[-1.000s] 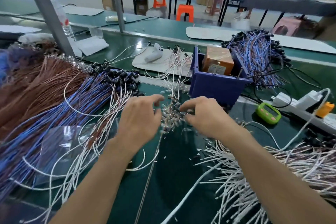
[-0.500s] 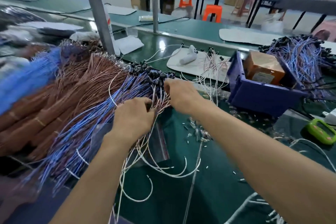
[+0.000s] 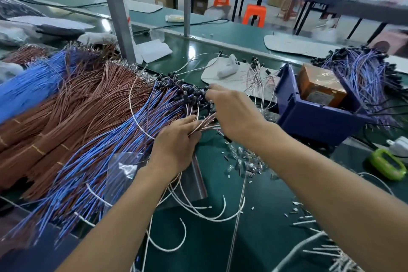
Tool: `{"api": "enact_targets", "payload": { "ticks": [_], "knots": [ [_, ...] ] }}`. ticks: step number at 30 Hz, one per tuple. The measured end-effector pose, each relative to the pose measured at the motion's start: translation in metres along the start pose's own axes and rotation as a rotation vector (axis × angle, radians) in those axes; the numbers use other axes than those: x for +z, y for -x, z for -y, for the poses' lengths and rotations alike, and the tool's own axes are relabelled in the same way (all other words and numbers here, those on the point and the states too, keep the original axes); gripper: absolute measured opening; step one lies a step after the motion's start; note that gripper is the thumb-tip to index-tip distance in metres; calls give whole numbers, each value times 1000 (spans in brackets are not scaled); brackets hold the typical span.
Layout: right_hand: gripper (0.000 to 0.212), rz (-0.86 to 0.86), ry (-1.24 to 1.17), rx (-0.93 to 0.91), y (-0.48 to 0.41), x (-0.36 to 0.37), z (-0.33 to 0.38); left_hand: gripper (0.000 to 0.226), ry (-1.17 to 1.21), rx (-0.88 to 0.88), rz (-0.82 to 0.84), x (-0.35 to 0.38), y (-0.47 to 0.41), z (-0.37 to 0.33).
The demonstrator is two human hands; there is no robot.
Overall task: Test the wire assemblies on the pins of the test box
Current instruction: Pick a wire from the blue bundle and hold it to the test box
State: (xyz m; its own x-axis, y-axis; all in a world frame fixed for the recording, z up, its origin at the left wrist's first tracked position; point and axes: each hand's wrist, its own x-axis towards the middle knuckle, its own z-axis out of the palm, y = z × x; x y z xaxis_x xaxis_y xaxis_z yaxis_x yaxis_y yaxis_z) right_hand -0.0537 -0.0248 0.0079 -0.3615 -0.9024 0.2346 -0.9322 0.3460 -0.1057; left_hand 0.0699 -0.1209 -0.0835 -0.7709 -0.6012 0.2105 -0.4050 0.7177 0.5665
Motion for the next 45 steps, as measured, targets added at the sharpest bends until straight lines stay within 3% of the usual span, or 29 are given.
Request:
{"api": "enact_targets", "payload": {
  "ticks": [2, 7, 9, 11, 13, 15, 19, 25, 29, 35, 40, 43, 45],
  "knots": [
    [32, -20, 13, 12, 3, -9, 1, 39, -3, -32, 28, -2, 0, 2],
    [40, -109, 145, 238, -4, -33, -15, 42, -84, -50, 78, -12, 5, 8],
    [39, -116, 48, 308, -4, -40, -22, 47, -131, -71, 82, -13, 5, 7],
    [33, -60, -104, 336, 1, -39, -26, 57, -195, 6, -32, -11, 2, -3],
    [31, 31, -222, 327, 7, -33, -25, 58, -10, 181, -120, -7, -2, -20],
    [33, 45, -358, 352, 10, -28, -24, 47, 293, 199, -107, -3, -7, -36],
    [30, -98, -518, 445, 17, -48, -36, 20, 496, 14, -11, 11, -11, -34],
    [30, -244, -991, 592, 74, -85, -73, 16, 426, 114, 85, 10, -10, -10],
    [35, -281, -1044, 653, 120, -77, -90, 17, 482, 56, 108, 4, -13, -8],
    [49, -602, -1156, 880, 183, -78, -136, 18, 340, 21, 322, -20, -22, -10],
    [44, -496, -1144, 913, 210, -77, -159, 19, 697, -17, 286, -39, -23, -35],
    [35, -378, -1176, 972, 227, -70, -164, 15, 1242, -133, 159, -40, -25, -54],
    [32, -301, -1237, 974, 237, -64, -162, 9, 1627, -251, 176, -33, -24, -67]
  ]
}}
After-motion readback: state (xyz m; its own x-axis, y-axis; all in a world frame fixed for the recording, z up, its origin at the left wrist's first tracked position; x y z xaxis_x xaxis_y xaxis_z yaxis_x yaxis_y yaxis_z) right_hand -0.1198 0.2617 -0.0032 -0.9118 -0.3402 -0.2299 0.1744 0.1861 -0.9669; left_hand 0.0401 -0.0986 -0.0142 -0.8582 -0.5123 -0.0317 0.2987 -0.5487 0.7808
